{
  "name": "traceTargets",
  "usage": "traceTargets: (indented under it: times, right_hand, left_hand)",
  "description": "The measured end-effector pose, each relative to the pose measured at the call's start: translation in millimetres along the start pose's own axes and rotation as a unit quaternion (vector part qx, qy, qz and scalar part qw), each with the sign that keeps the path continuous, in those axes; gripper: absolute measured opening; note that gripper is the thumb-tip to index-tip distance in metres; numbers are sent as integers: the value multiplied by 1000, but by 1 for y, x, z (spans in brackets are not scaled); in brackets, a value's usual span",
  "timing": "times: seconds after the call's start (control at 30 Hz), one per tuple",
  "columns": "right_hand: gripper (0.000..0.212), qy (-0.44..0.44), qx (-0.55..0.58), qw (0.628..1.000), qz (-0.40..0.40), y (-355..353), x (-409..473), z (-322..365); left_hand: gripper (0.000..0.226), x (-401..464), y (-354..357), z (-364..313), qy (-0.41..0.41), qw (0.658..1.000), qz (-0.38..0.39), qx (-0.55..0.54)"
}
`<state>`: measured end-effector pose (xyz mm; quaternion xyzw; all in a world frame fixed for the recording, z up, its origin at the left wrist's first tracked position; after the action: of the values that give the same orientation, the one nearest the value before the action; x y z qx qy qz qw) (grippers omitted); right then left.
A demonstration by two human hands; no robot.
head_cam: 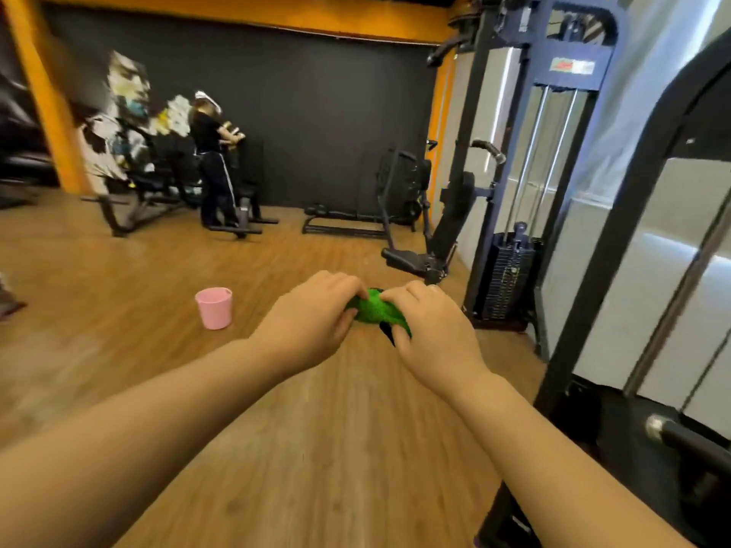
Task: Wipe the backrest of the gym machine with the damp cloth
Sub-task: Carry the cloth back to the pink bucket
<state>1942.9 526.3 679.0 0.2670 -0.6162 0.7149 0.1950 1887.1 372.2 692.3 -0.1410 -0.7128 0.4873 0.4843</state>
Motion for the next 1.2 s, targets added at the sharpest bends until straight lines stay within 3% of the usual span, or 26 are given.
traceTargets:
  times: [0.27, 0.63, 1.2]
  right_hand:
    - [30, -39, 56, 997, 26, 102, 88, 106]
    - [26, -117, 84, 989, 37, 163, 173, 190]
    - [27, -145, 129, 980, 35, 255, 281, 176]
  left_hand:
    - [21, -45, -27, 154, -65, 997, 29, 43]
    - [20, -79, -61, 263, -165, 985, 13, 52]
    - [20, -20, -35, 373, -174, 980, 30, 92]
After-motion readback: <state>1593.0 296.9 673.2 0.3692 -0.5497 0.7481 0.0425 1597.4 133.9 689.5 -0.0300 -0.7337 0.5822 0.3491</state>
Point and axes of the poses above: each hand's wrist, its own x-axis towards the middle knuckle, its own y-axis out of the palm, z = x × y, the point moved 1 cm from there along x, towards the middle knuckle, and after that the axes turned 4 degrees about y, right-handed, at the moved point
